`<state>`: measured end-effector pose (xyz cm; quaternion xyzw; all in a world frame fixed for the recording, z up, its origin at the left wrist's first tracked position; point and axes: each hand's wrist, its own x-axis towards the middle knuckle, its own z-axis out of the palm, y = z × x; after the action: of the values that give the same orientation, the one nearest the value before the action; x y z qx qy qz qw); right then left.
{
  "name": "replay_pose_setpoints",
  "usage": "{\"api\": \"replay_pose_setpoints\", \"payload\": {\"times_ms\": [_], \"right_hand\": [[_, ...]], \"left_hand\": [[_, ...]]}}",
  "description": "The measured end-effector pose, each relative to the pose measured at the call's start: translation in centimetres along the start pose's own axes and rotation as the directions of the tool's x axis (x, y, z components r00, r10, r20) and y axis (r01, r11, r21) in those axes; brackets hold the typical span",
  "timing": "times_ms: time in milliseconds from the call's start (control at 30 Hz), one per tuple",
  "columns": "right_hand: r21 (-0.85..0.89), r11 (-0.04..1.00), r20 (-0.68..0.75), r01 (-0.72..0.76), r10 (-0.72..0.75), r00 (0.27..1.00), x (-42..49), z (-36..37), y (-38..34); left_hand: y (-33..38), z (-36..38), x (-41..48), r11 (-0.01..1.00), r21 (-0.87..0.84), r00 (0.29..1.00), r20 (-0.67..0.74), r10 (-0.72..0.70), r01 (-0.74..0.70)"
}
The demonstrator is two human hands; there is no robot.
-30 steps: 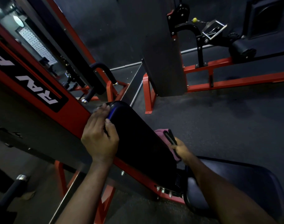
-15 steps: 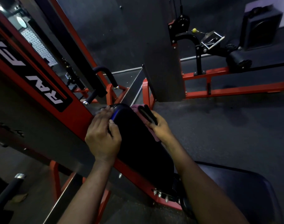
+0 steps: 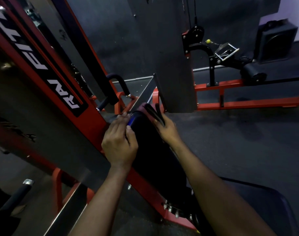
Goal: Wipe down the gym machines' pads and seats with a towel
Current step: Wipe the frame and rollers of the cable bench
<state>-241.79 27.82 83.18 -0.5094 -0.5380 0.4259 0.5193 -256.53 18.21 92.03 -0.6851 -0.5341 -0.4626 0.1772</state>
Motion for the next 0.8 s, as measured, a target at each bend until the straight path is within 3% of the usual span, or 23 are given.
{"api": "replay_pose_setpoints", "payload": {"times_ms": [100, 267, 367, 433, 500, 633, 667, 733, 800], "right_hand": [[-0.085, 0.993, -0.008, 0.087, -0.088, 0.996, 1.2, 0.9, -4.3], [-0.095, 0.989, -0.09, 0.113, -0.121, 0.989, -1.1, 1.0, -5.9], [-0.299, 0.943, -0.095, 0.145, -0.181, 0.979, -2.5, 0.6, -9.3], [-0.523, 0.835, -0.005, 0.171, -0.204, 0.979, -3.0, 0.2, -12.8], [-0.735, 0.656, 0.074, 0.17, -0.171, 0.983, -3.3, 0.2, -16.8], [-0.939, 0.312, 0.171, 0.145, 0.057, 0.984, -3.0, 2.2, -22.1], [-0.945, 0.297, 0.192, 0.14, 0.153, 0.969, -2.7, 2.7, -23.0], [-0.908, 0.413, 0.215, 0.073, 0.309, 0.927, -2.1, 3.0, -24.3], [-0.861, 0.508, 0.207, 0.03, 0.294, 0.933, -1.4, 2.4, -24.4]], "left_hand": [[0.2, -0.4, -0.1, 0.997, -0.034, 0.997, -0.026, -0.068, 0.067], [0.2, -1.0, 0.1, 0.986, -0.115, 0.991, -0.053, -0.123, 0.117], [0.0, -1.6, 0.1, 0.96, -0.196, 0.978, -0.022, -0.209, 0.201], [-0.4, -2.6, 0.2, 0.92, -0.331, 0.974, -0.01, -0.228, 0.212], [-1.8, -3.8, 0.2, 0.883, -0.433, 0.978, -0.016, -0.208, 0.181], [-6.6, -5.2, 1.0, 0.888, -0.4, 0.974, 0.069, -0.218, 0.227], [-7.9, -5.2, 1.6, 0.883, -0.393, 0.965, 0.142, -0.219, 0.258], [-10.4, -5.0, 2.2, 0.891, -0.374, 0.947, 0.28, -0.157, 0.258], [-11.8, -4.6, 2.2, 0.89, -0.394, 0.918, 0.391, -0.063, 0.229]]}}
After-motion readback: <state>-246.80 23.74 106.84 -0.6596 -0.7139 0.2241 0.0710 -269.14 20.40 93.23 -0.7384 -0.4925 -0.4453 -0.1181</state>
